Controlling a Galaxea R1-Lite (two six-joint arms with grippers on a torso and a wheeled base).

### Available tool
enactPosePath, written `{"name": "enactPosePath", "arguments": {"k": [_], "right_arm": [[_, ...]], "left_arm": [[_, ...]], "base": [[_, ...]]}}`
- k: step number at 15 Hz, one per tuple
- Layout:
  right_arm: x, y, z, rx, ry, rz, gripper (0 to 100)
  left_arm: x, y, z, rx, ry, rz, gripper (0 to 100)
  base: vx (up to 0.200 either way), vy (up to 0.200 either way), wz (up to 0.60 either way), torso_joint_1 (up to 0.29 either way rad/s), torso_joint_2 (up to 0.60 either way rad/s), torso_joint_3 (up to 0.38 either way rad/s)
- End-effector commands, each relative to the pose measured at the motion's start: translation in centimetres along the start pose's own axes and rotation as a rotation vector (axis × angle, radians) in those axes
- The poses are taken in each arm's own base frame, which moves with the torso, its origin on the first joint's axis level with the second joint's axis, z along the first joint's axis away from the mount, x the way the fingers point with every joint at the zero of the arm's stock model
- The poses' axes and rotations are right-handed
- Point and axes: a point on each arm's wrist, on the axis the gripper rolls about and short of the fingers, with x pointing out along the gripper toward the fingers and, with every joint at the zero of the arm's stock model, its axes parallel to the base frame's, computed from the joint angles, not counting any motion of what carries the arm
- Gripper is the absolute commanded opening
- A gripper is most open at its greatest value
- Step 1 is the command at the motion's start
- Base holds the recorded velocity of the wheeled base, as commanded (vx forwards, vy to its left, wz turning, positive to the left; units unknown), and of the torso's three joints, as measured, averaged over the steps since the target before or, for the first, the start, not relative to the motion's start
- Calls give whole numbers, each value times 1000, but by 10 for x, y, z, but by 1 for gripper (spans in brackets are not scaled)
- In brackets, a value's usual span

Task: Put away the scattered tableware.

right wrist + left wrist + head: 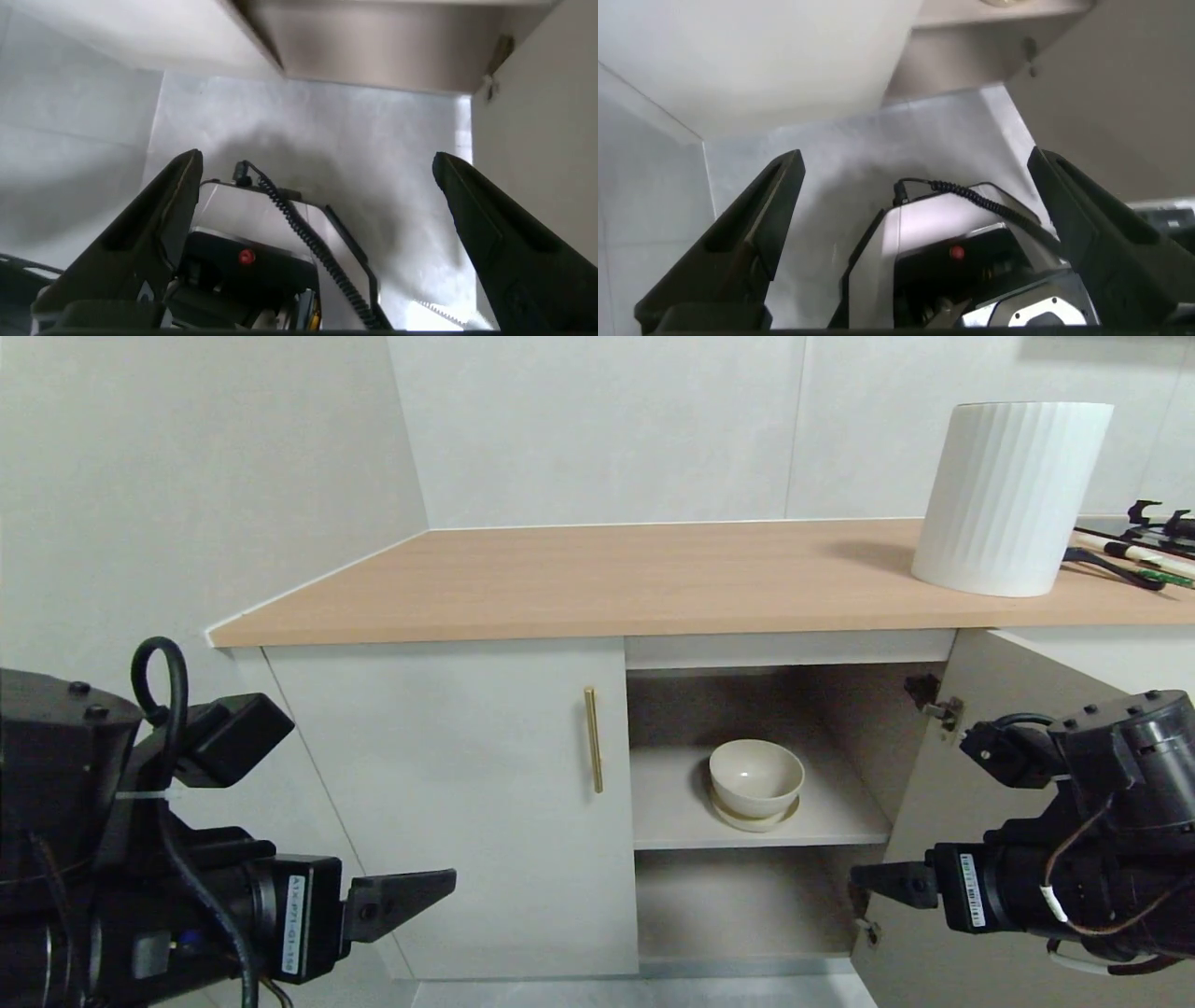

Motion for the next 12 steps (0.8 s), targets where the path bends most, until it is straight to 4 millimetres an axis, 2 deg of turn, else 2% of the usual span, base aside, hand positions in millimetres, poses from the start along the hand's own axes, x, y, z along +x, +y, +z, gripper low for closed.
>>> {"name": "enactPosePath", "arguments": {"k": [1, 12], "right_arm": [[-2, 0, 0, 0, -8, 2, 100], [-1, 0, -1, -2, 0, 0, 100]], "left_arm": [[1, 0, 0, -1, 5, 3, 100], [3, 0, -1, 0, 10, 3, 100]], "base": [[-200, 0, 0, -7, 2, 22], [-200, 0, 0, 2, 1, 3]]}}
